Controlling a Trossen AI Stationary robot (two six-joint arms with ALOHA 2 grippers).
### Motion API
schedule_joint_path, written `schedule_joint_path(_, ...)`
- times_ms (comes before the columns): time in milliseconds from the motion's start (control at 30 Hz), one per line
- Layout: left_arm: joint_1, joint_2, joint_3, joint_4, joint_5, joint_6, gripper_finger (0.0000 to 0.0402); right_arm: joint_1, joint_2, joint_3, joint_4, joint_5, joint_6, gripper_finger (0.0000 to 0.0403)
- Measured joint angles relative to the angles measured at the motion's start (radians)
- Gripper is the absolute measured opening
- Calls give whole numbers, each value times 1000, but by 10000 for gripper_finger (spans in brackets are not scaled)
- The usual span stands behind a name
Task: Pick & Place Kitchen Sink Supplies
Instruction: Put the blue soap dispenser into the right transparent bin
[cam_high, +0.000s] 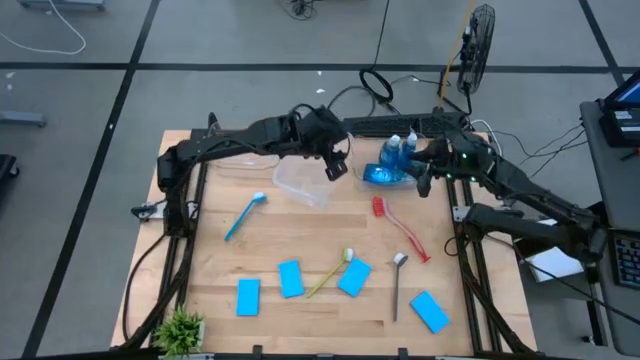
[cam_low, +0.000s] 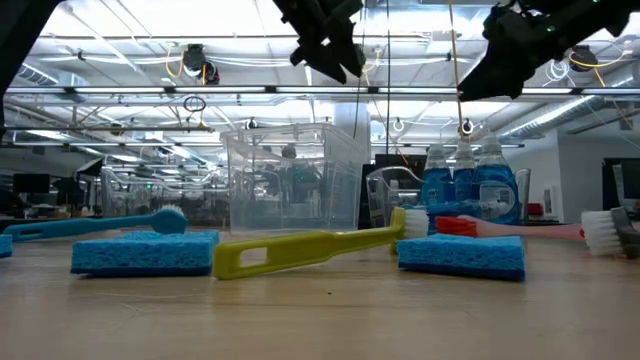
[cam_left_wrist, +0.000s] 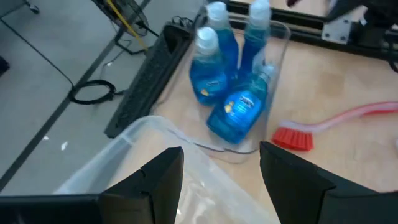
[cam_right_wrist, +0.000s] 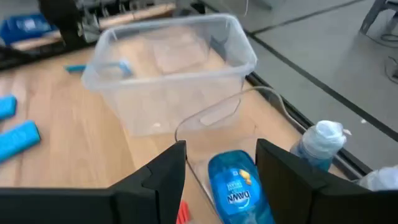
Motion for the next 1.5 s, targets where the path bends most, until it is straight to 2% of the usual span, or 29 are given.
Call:
schedule_joint_path(367, 70, -79, 0, 1, 1, 38, 214, 31, 177, 131, -219, 7, -93, 180)
schedule_joint_path(600, 121, -139, -26, 4, 2, 38, 214, 103, 287, 171, -279, 108, -144, 181)
schedule_joint_path(833, 189, -295, -199, 99, 46, 29, 214, 118, 395, 215, -317, 130, -179, 181)
schedule_joint_path(1067, 213, -455, -381, 181, 45, 33, 214, 118, 484, 269, -397, 162, -198, 181)
schedule_joint_path(1367, 261, -569, -520, 253, 17, 19, 214, 117, 587, 296, -427, 159, -235, 181)
schedule_joint_path(1500, 284, -594, -566, 284, 50, 16, 214, 116, 616, 296, -441, 175, -249, 181)
